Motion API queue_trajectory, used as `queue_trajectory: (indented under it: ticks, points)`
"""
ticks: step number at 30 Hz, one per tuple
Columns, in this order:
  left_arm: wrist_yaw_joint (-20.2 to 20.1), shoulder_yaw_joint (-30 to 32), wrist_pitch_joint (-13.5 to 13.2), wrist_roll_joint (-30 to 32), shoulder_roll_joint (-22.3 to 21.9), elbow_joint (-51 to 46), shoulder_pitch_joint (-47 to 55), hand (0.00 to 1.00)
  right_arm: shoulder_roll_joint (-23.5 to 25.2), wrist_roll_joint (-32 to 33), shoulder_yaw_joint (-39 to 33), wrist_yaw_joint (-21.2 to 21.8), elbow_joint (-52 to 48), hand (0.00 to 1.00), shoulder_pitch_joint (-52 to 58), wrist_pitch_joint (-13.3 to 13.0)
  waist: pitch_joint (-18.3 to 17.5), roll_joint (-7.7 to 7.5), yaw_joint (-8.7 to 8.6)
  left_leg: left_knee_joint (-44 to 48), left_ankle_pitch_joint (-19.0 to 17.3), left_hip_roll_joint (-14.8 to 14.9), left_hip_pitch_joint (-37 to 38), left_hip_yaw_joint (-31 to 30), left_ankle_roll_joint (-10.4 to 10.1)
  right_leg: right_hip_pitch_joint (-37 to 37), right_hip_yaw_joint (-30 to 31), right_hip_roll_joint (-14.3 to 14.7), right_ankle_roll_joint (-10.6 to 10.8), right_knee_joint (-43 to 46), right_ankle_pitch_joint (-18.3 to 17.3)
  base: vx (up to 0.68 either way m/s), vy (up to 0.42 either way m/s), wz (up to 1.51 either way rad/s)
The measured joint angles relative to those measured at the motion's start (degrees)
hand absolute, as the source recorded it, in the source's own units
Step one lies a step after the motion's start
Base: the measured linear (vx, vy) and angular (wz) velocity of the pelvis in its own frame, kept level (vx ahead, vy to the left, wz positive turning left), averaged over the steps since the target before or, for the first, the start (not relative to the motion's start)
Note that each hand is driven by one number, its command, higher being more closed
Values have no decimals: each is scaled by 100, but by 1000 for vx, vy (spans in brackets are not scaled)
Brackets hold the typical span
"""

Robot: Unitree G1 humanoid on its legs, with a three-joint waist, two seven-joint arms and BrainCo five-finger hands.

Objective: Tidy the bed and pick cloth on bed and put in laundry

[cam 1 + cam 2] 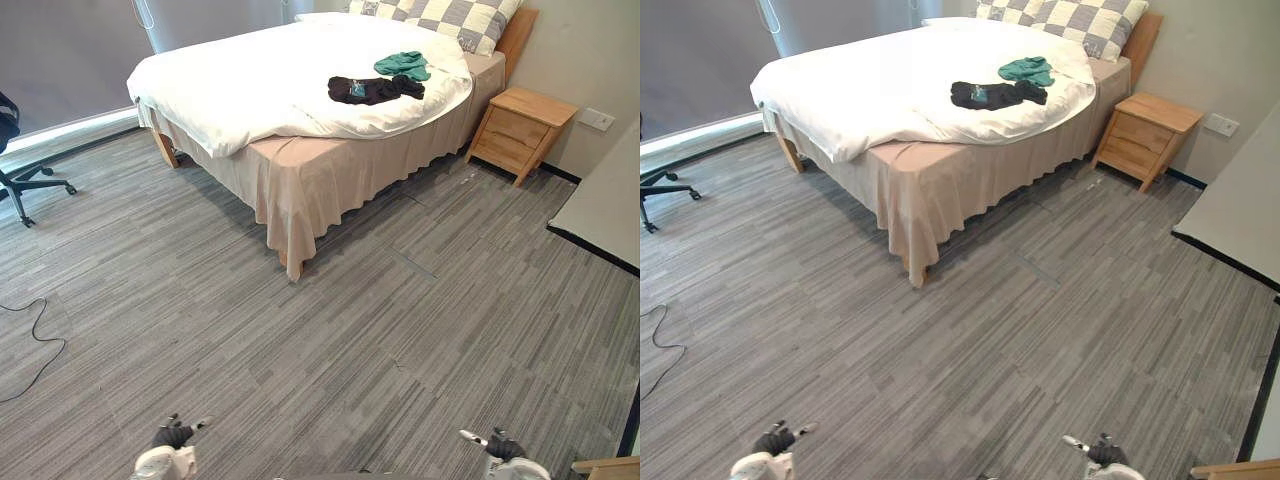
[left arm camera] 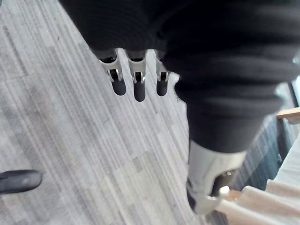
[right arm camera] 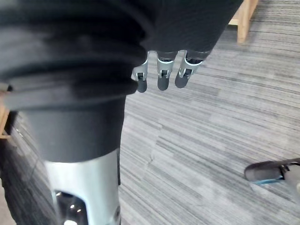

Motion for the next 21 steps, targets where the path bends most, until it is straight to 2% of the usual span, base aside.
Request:
queue_trajectory:
  ticks: [8, 14, 21]
  points:
    - [-48, 117, 55, 7, 1, -12, 14, 0, -14, -22, 9, 208, -8, 0, 3, -51, 1, -1, -5, -6, -2, 24, -2, -10, -9, 34, -75, 24, -1, -69, 0, -17, -34, 1]
    - [-265, 158, 118, 10, -67, -11, 74, 0, -65, -33, 33, 281, -58, 0, 12, -51, -2, 3, -17, 8, -3, 25, -6, -26, -11, 44, -172, 16, -3, -70, -1, -41, -30, 1]
    - [-160, 134, 140, 168, -322, -4, 138, 0, -73, -189, 93, 294, -171, 0, 13, -50, -8, 0, -70, 14, -2, 9, 21, -83, -10, 96, -310, -7, -5, -95, -1, -45, -23, 5]
